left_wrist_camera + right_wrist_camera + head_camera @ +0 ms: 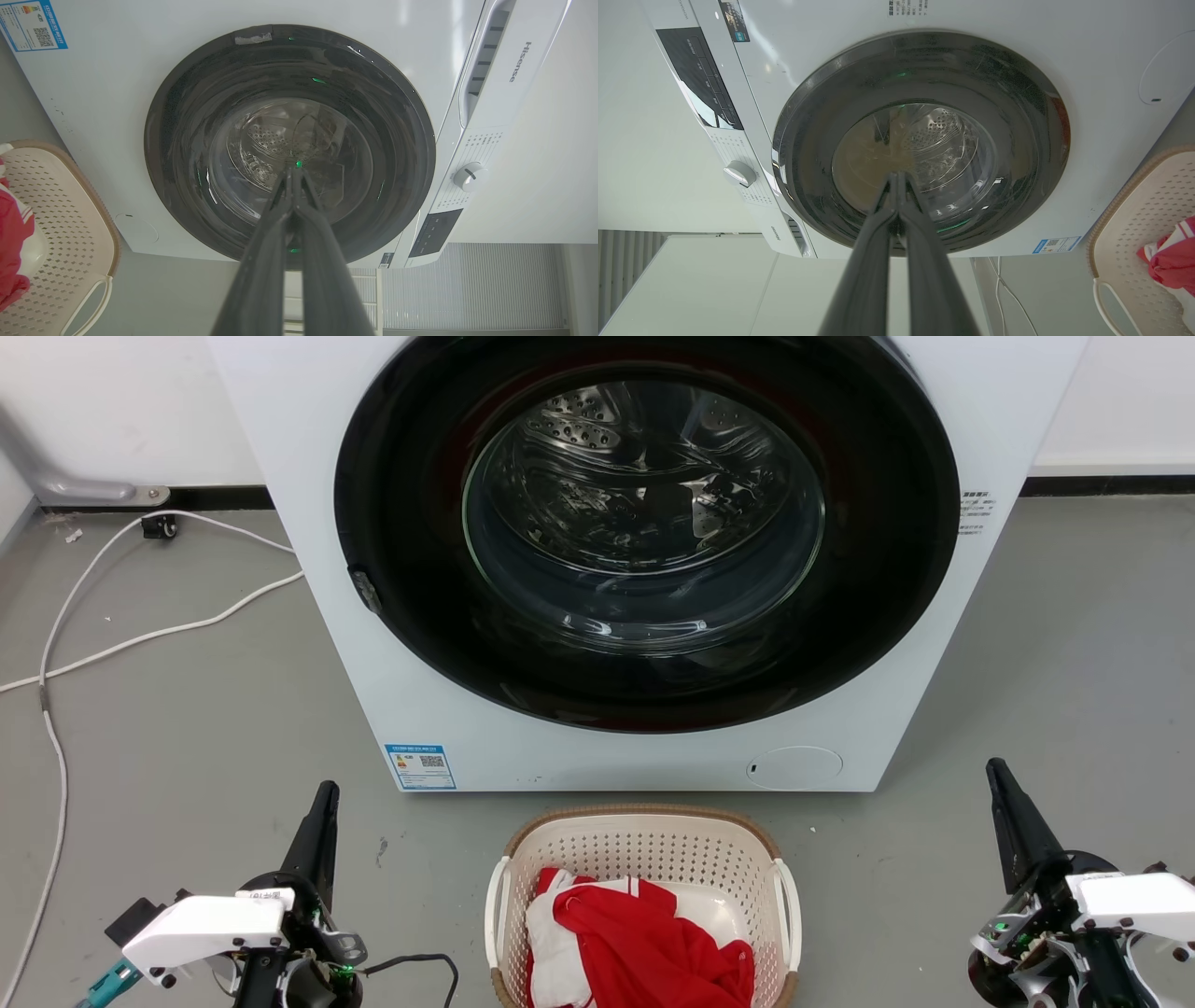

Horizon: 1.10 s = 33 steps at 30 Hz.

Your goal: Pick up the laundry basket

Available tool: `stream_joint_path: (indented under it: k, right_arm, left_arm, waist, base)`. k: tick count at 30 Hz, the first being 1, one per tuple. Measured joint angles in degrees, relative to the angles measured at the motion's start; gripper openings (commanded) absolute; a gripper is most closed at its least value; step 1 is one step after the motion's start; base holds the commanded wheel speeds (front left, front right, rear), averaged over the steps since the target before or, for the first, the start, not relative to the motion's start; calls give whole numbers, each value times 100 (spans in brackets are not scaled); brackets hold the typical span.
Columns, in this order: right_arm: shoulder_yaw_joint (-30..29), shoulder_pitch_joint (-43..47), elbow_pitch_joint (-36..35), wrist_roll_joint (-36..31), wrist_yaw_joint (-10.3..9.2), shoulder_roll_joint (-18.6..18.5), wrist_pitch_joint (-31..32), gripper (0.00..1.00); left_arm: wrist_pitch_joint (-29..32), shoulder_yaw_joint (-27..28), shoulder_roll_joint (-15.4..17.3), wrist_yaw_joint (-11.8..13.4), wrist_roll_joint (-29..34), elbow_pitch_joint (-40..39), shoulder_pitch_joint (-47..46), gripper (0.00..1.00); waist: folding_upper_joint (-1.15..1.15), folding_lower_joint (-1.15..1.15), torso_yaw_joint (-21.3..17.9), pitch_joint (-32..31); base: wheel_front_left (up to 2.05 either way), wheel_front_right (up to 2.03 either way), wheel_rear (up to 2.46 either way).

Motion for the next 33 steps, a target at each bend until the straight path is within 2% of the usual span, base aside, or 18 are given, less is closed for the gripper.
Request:
stream_joint_path:
  k: [22, 23, 33]
  right_arm:
    - [-26, -12, 1, -24, 0, 14, 25, 0]
    - [-24, -1, 18, -23, 1, 15, 25, 100]
    - [151, 176, 98, -83, 0, 37, -185, 100]
  left_arm:
    - [20, 19, -12, -1, 23, 1, -1, 0]
    - [19, 16, -15, -1, 29, 18, 9, 100]
    - [-188, -204, -51, -1, 141, 103, 170, 100]
  waist:
    - [0, 0, 0, 0]
    - [0, 0, 0, 0]
    - [0, 0, 4, 1]
  base:
    - [0, 0, 0]
    - [0, 0, 0]
    - [0, 0, 0]
